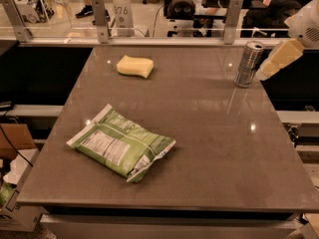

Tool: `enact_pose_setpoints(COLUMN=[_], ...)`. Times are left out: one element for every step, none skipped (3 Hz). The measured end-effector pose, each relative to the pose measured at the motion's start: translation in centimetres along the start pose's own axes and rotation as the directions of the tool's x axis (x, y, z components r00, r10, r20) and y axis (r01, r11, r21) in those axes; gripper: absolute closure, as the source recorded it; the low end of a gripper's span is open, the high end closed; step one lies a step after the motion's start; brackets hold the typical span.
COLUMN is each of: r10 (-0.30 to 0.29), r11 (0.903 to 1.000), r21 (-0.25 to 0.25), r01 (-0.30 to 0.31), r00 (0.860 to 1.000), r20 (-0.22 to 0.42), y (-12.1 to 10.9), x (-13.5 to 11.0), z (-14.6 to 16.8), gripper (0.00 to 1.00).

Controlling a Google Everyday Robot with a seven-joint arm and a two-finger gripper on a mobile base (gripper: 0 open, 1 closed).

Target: Move redbull can near green jalapeno chip bag

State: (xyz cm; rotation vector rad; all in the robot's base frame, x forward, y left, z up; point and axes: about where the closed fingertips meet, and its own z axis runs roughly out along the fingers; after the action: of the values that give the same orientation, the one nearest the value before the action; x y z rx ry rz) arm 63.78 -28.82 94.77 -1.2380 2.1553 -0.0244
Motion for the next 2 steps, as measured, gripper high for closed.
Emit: enact_pose_setpoints(r10=[0.05, 0.089], r11=[0.9986, 0.995], r21=[-0.018, -0.046], r01=[-0.05, -0.089], r00=[0.999, 0.996], r20=[0.004, 0.011], y=[-1.6, -2.7], x=[0.5, 0.7], z=[2.1, 4.0], gripper=[0.0, 0.0])
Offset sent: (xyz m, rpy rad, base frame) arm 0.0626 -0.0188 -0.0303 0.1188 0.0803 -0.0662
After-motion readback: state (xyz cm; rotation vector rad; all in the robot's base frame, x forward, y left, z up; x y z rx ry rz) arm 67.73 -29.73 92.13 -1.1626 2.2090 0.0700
